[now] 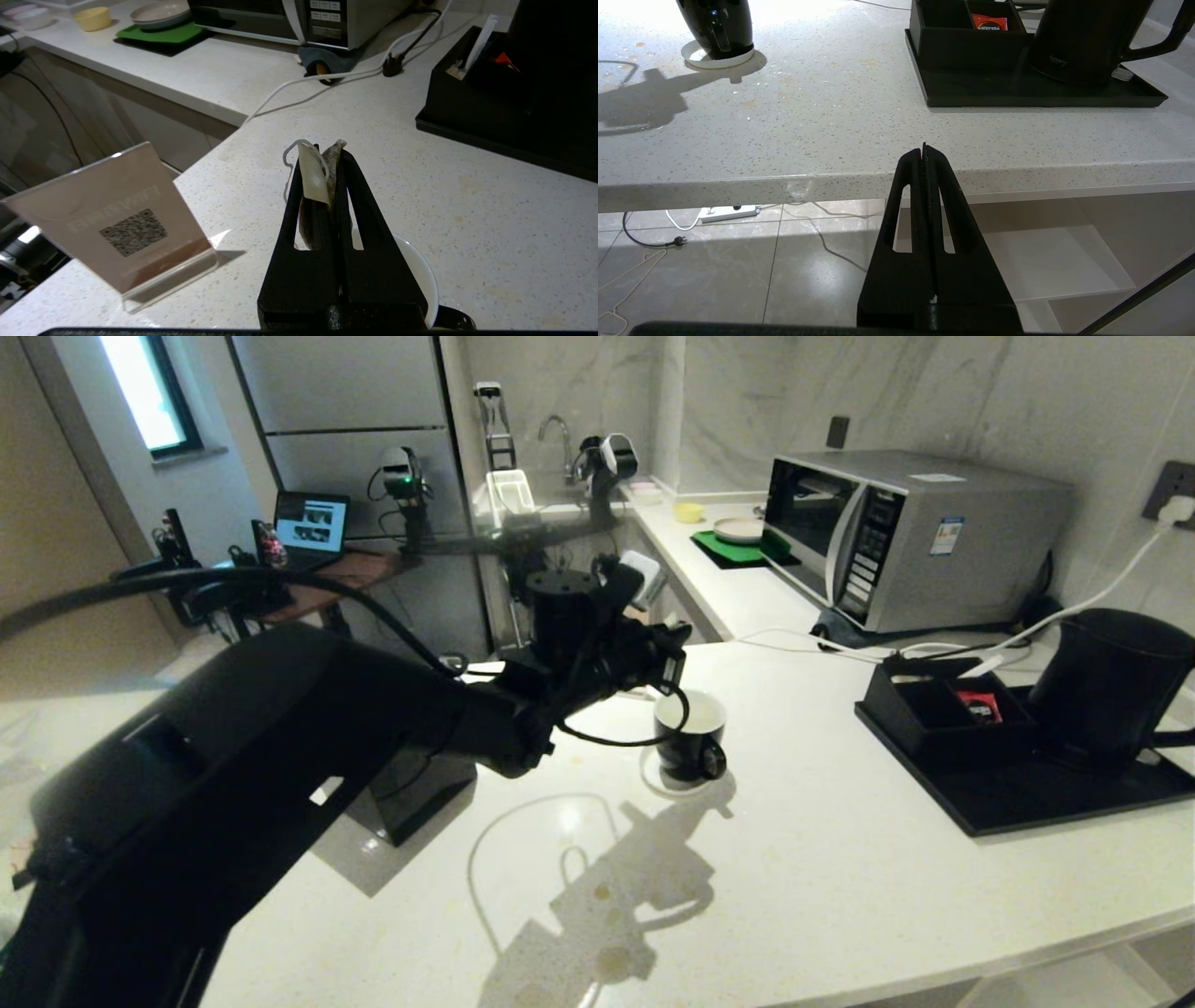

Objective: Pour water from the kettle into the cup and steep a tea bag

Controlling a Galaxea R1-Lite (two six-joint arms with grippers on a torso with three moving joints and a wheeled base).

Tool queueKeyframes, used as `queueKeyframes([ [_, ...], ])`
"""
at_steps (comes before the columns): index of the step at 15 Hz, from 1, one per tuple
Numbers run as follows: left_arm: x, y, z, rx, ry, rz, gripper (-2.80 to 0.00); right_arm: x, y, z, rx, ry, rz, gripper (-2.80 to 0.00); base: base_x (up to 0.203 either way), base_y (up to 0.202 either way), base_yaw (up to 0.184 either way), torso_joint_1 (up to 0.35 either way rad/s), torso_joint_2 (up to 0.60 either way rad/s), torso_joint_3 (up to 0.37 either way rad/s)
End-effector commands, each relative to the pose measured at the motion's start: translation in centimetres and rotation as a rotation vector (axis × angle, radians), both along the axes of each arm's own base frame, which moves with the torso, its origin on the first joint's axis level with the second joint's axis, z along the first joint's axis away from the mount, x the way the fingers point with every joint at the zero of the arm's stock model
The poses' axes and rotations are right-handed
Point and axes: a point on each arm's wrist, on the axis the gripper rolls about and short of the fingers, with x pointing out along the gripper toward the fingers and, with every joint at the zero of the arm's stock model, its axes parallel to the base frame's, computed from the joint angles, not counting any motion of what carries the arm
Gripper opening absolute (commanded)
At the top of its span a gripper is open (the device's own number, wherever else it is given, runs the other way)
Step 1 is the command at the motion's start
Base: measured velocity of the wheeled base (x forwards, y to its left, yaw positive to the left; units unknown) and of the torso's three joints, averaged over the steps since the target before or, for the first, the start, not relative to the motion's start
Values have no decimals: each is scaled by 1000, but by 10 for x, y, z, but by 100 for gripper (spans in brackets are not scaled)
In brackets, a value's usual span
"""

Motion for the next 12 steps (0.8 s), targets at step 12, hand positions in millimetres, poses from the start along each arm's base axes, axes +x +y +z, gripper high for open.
queueKeyframes([
  [12,-64,121,76,-25,-54,260,-280,0,0,0,-1,2,0,-280,0,0,0,0,0,0],
])
